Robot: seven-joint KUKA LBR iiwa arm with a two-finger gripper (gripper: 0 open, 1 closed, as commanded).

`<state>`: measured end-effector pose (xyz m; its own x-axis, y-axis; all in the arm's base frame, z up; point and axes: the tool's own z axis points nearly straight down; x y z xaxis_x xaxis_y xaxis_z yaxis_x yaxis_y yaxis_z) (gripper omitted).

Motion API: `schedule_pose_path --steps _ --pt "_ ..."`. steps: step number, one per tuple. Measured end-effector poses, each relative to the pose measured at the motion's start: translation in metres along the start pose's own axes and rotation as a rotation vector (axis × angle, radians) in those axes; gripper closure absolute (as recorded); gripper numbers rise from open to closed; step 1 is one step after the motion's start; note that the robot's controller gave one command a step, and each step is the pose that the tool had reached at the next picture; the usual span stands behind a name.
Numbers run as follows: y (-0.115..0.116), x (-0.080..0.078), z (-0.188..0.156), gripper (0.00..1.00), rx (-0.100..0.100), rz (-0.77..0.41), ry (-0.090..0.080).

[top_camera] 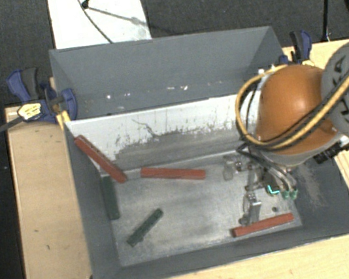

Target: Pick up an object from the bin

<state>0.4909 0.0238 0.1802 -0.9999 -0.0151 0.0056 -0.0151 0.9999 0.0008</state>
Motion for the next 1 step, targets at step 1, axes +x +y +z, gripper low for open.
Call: schedule_pose_path --steps 1 --pt "-0.0431 0.0106 0.1113 0.0 0.001 -0.139 -0.011"
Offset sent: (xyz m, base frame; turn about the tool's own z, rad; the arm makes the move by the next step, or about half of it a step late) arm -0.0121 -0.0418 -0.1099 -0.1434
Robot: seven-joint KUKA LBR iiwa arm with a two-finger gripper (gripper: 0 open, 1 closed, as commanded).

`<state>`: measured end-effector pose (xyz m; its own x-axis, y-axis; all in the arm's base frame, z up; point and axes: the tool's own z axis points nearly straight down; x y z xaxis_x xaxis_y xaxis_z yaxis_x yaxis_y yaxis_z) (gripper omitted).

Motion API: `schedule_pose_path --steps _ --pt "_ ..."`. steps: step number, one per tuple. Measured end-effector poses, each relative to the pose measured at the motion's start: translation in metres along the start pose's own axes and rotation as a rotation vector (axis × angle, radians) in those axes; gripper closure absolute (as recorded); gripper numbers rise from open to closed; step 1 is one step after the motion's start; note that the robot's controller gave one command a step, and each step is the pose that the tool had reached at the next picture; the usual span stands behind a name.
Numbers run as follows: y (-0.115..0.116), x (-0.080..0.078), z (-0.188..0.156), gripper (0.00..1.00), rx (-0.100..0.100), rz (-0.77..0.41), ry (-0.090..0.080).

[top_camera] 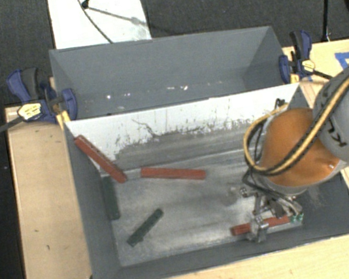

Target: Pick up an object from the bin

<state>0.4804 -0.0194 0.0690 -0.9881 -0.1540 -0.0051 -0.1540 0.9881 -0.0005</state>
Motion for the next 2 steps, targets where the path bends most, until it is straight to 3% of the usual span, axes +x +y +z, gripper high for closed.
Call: schedule_pose_path --steps 1,2 --pt "0.002 0.001 -0.002 1.0 -0.001 0.0 0.003" --pt "0.005 -0.006 -0.212 1.0 0.002 -0.055 -0.007"
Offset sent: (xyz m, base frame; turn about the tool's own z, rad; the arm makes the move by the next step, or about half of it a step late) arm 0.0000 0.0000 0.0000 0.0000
